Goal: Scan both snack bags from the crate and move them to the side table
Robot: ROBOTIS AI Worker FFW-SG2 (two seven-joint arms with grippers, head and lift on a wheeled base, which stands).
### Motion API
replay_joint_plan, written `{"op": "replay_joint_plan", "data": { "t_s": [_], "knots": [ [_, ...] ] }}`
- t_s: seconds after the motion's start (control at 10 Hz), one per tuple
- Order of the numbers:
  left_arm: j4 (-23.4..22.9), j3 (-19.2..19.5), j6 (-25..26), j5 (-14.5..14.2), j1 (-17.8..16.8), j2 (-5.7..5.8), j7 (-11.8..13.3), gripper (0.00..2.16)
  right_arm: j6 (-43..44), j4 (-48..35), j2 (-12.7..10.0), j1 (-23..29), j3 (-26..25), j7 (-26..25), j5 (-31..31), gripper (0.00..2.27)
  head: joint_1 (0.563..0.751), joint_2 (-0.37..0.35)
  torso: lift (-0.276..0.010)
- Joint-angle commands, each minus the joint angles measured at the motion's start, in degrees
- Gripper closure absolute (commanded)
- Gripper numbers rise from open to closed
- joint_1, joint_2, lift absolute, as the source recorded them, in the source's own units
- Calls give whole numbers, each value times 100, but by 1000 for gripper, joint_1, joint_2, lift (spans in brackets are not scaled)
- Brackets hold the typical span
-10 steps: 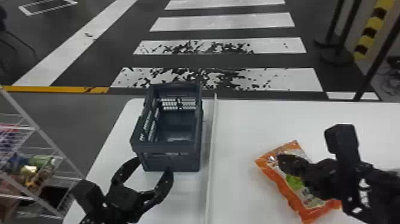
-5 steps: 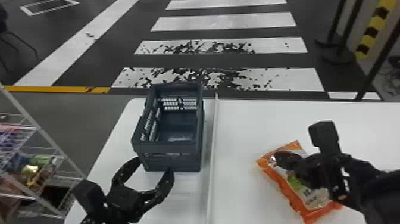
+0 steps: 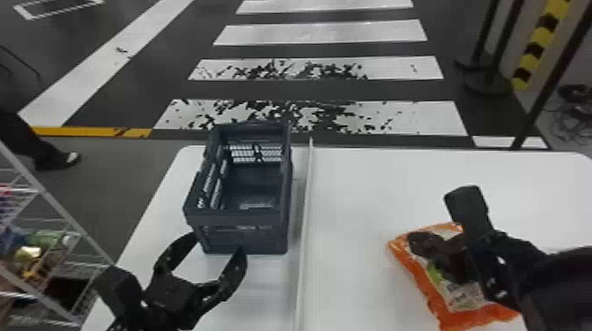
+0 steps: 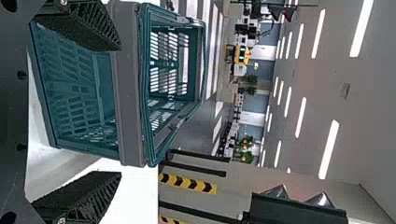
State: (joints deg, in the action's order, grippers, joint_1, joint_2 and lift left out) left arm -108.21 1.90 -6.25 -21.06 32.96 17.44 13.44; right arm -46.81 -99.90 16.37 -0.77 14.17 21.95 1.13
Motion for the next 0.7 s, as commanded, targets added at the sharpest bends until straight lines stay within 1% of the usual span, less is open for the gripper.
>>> {"op": "replay_joint_plan", "data": {
  "t_s": [0.0, 0.3, 0.4, 0.6],
  "knots": [
    [19, -5, -11, -4, -9, 5, 0, 39, -26, -38, 33, 51, -107, -6, -25, 2250, 695, 115, -99],
    [28, -5, -11, -4, -18, 14, 0, 39, -97, -47, 174, 95, -195, 11, -25, 2250, 695, 90, -99],
    [37, -5, -11, -4, -18, 14, 0, 39, -114, -47, 183, 104, -248, 11, 36, 2253, 695, 80, -99],
    [37, -5, -11, -4, -18, -3, 0, 39, -325, -416, 174, 244, -265, 20, 98, 2250, 695, 73, -99]
  ]
}}
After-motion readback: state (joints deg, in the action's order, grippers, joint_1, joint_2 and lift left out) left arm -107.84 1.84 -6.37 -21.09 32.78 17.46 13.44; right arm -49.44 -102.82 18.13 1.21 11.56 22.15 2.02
